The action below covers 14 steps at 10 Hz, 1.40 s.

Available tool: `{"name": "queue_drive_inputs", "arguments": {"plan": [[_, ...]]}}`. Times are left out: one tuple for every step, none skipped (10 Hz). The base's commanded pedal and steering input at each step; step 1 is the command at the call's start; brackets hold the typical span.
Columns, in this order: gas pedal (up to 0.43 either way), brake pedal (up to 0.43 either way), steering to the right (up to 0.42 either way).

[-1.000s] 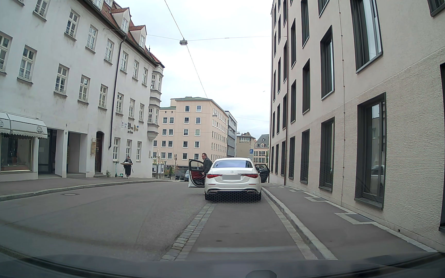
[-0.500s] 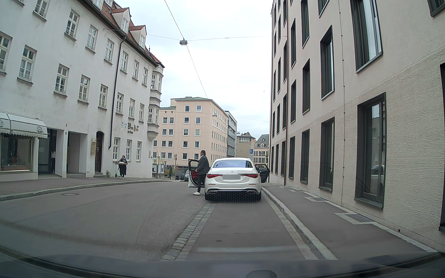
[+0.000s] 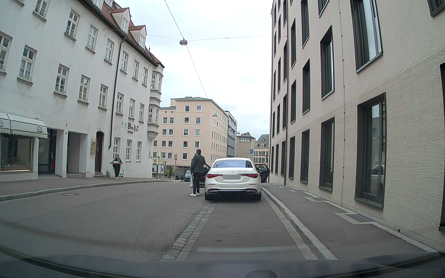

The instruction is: Follow the waypoints while adhering to traffic rules and regulations

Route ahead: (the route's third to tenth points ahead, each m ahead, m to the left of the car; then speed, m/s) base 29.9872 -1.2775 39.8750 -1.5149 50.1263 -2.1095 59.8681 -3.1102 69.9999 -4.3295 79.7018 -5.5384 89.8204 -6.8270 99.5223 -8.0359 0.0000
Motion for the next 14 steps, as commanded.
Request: {"name": "queue_drive_inputs", "arguments": {"plan": [[0.0,0.451,0.018],[0.0,0.451,0.018],[0.0,0.451,0.018],[0.0,0.451,0.018],[0.0,0.451,0.018],[0.0,0.451,0.018],[0.0,0.451,0.018],[0.0,0.451,0.018],[0.0,0.451,0.018],[0.0,0.451,0.018],[0.0,0.451,0.018],[0.0,0.451,0.018],[0.0,0.451,0.018],[0.0,0.451,0.018]]}}
